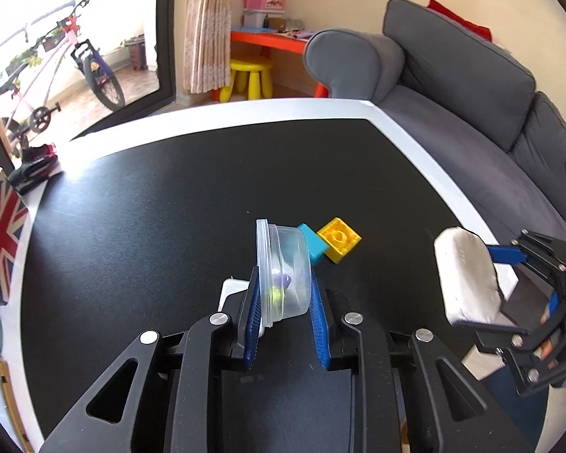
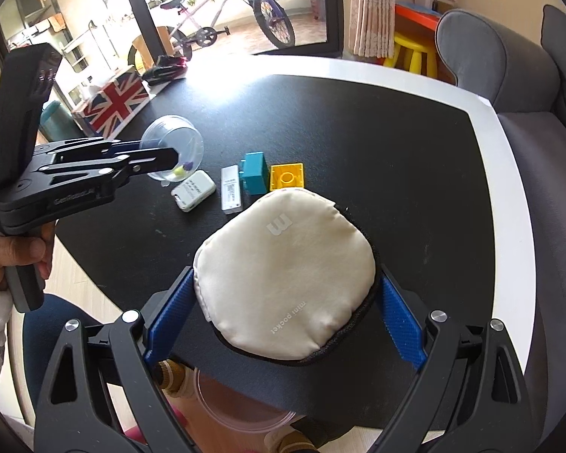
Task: Collect trash
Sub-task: 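Carry both items over the pink bin and open the right tool to drop the pouch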
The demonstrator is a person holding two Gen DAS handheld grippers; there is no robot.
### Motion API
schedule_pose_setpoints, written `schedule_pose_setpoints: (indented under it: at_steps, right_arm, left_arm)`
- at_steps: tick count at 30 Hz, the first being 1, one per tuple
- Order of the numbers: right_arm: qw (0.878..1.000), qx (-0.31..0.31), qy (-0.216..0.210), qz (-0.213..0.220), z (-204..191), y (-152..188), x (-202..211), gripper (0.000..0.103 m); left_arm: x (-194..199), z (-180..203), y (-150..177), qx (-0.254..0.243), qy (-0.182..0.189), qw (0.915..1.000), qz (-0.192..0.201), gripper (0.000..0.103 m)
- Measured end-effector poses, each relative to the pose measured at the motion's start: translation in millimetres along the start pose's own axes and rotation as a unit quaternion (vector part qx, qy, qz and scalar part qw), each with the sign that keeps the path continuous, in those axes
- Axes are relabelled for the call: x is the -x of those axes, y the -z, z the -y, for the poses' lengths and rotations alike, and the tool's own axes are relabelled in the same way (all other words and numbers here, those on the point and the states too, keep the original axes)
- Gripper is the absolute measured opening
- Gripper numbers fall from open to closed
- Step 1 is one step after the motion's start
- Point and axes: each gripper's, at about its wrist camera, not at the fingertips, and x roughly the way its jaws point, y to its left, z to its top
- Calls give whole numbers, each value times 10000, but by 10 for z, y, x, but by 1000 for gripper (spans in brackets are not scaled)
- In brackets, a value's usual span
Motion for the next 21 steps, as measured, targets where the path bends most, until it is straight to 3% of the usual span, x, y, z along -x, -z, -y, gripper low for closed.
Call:
schedule_pose_setpoints:
  at_steps: [11,21]
  right_arm:
    - [9994,160,70,304,-214,358,507,90]
    - [9990,340,-35,288,-476,828,748,90]
  left_arm:
    - [660,272,465,-246,176,9994,155,24]
    - [897,451,904,-285,400,9987,105,24]
